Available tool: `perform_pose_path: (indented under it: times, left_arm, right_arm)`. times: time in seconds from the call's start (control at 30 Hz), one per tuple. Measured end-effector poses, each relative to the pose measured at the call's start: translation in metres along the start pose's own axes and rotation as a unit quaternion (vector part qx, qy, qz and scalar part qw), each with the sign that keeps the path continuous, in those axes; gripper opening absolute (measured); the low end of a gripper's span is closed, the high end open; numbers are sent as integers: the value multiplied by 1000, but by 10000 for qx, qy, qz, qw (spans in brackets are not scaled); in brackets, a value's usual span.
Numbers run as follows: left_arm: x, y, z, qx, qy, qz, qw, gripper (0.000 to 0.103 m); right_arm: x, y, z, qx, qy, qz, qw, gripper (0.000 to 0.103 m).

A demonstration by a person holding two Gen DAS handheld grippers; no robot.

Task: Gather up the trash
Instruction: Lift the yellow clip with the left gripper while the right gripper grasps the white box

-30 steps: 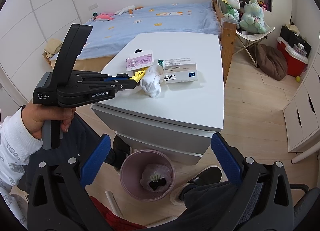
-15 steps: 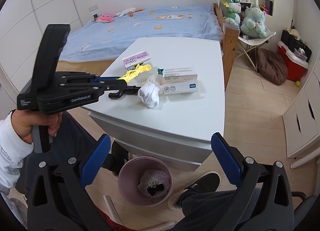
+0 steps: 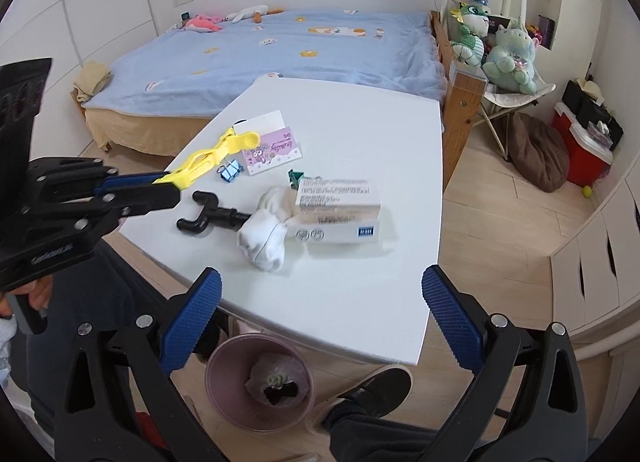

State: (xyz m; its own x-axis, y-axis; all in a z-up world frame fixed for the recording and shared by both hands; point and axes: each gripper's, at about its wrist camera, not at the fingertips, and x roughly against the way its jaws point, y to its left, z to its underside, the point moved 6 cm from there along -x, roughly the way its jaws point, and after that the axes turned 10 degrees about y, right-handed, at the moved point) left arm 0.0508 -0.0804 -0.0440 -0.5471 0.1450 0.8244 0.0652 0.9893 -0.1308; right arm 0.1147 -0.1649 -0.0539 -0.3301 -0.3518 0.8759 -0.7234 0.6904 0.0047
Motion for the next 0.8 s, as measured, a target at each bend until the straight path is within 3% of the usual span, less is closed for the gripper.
perform_pose_path:
  times: [0.6,0.8]
  left_arm:
    - [6,19,11,167,-38,8,9999,9]
    - [6,23,14,199,-29,11,9998,9]
  right_arm:
    - [-61,-13,-56,277,643,184,9974,97]
    - [-72,-11,-57,309,774,175,9964,72]
